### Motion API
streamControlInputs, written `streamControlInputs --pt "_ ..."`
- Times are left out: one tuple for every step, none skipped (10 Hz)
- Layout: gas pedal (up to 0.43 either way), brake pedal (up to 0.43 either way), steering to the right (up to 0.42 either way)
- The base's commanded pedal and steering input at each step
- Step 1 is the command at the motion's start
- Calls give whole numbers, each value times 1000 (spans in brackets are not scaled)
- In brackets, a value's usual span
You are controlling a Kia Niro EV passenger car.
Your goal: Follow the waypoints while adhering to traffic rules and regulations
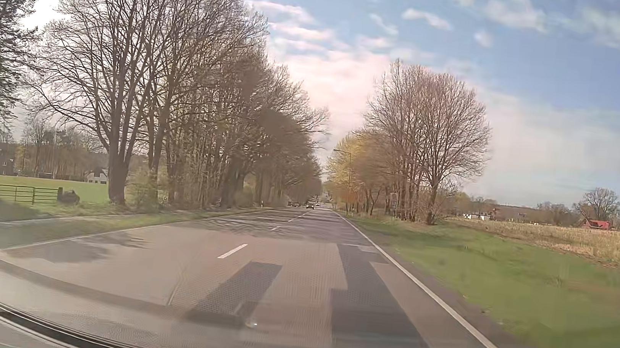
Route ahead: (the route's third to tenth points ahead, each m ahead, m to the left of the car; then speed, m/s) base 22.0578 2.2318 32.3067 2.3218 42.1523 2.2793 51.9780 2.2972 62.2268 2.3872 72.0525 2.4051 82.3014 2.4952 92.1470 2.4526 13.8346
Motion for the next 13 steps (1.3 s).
streamControlInputs --pt "157 0 -1" --pt "157 0 -1" --pt "157 0 -2" --pt "157 0 -2" --pt "157 0 -2" --pt "157 0 -2" --pt "157 0 -2" --pt "157 0 -2" --pt "157 0 -2" --pt "157 0 -2" --pt "157 0 -2" --pt "157 0 -2" --pt "157 0 -2"
